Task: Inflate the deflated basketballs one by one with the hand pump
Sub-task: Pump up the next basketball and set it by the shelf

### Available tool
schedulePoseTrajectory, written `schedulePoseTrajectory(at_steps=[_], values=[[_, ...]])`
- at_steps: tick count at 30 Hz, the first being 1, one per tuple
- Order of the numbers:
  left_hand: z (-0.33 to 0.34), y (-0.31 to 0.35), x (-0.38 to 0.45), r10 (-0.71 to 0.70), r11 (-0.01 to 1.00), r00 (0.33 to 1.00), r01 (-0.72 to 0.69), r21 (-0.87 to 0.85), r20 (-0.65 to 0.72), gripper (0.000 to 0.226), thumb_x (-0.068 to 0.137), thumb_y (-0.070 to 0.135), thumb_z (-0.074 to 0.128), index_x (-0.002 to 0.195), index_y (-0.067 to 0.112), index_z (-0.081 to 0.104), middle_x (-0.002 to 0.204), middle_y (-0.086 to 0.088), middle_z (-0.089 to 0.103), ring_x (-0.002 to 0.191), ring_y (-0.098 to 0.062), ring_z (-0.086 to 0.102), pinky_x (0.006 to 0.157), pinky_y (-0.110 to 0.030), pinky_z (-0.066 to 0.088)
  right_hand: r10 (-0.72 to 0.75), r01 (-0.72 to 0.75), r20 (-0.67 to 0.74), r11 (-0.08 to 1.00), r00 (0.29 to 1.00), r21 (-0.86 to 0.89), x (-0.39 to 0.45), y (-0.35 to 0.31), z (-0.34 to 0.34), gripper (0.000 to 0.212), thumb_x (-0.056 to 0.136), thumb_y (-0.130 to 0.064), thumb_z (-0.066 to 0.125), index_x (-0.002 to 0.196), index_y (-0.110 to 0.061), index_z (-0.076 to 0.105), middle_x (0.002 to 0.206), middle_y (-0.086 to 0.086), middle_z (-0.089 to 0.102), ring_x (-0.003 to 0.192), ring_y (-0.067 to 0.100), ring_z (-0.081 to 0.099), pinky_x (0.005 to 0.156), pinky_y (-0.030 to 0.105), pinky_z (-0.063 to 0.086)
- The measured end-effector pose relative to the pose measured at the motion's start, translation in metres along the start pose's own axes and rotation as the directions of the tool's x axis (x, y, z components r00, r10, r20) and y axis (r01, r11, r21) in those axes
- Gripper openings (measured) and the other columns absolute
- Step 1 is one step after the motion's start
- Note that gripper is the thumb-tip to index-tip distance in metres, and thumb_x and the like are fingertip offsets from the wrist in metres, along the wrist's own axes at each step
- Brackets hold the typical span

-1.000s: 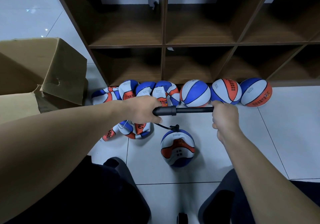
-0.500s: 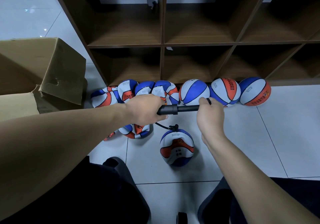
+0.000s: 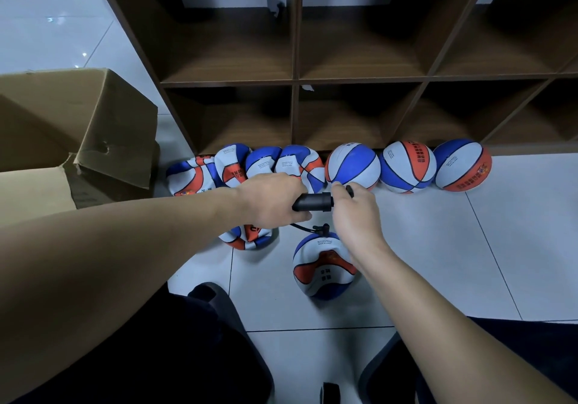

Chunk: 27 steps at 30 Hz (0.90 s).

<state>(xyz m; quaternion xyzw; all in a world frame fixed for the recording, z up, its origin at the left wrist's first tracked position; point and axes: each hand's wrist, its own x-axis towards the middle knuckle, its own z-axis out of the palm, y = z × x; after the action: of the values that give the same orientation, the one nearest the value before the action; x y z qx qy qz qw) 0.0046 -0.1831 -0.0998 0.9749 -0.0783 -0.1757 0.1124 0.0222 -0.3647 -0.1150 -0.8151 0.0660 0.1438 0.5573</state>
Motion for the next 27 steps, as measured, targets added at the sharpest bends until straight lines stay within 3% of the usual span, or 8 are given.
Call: schedulePoseTrajectory(at_steps=[4,7,12,19,24,27], values=[[-0.003,-0.007,0.000,-0.012,0.999,1.000,0.013,-0.033,0.022,0.029,0.101,0.052,0.066,0.085,0.028,0.060,0.074,0.003,0.064,0.067,-0.017,0.061,0.060,-0.034,0.048,0.061,-0.059,-0.061,0.997,0.996,0.044,0.015,-0.001,-0.026,0.039,0.097,-0.020,0.056,0.063,-0.022,0.037,0.057,-0.010,0.037,0.060,0.019,0.034,0.060,0.034,0.029],[-0.005,-0.019,-0.002,-0.045,0.997,0.997,0.048,-0.058,0.056,0.026,0.101,0.051,0.067,0.087,0.029,0.062,0.076,0.000,0.067,0.070,-0.022,0.065,0.065,-0.041,0.055,0.130,-0.114,-0.132,0.986,0.983,0.124,0.026,-0.005,-0.049,0.034,0.090,-0.019,0.056,0.064,-0.024,0.034,0.056,-0.009,0.032,0.061,0.020,0.029,0.060,0.038,0.026],[-0.005,-0.033,0.000,-0.092,0.991,0.995,0.096,-0.091,0.041,0.034,0.096,0.060,0.069,0.086,0.027,0.066,0.076,-0.001,0.069,0.070,-0.025,0.068,0.070,-0.049,0.061,0.131,-0.102,-0.162,0.979,0.978,0.179,0.032,-0.010,-0.062,0.040,0.095,-0.013,0.055,0.064,-0.024,0.033,0.051,-0.013,0.031,0.054,0.016,0.026,0.052,0.032,0.027],[0.002,-0.022,-0.004,-0.105,0.994,0.994,0.105,-0.017,-0.009,0.032,0.101,0.059,0.061,0.085,0.031,0.065,0.074,0.004,0.068,0.069,-0.018,0.067,0.065,-0.040,0.059,0.074,-0.040,-0.210,0.986,0.975,0.163,0.019,-0.005,-0.040,0.028,0.093,-0.018,0.053,0.069,-0.020,0.039,0.064,-0.004,0.039,0.064,0.022,0.035,0.062,0.038,0.032],[0.004,-0.010,-0.005,-0.098,0.995,0.995,0.097,-0.010,-0.012,0.028,0.103,0.053,0.061,0.086,0.030,0.065,0.073,0.005,0.066,0.066,-0.016,0.064,0.057,-0.031,0.045,0.046,-0.023,-0.188,0.992,0.981,0.122,0.007,0.003,-0.021,0.027,0.099,-0.015,0.051,0.072,-0.016,0.045,0.068,-0.002,0.046,0.065,0.020,0.040,0.065,0.037,0.037],[0.005,-0.006,-0.004,-0.077,0.997,0.997,0.076,-0.012,-0.016,0.029,0.103,0.052,0.062,0.085,0.030,0.065,0.073,0.005,0.066,0.066,-0.016,0.064,0.057,-0.031,0.046,0.036,-0.020,-0.156,0.995,0.987,0.101,0.004,0.004,-0.014,0.027,0.101,-0.018,0.052,0.075,-0.014,0.047,0.069,0.000,0.047,0.064,0.020,0.042,0.062,0.036,0.038]])
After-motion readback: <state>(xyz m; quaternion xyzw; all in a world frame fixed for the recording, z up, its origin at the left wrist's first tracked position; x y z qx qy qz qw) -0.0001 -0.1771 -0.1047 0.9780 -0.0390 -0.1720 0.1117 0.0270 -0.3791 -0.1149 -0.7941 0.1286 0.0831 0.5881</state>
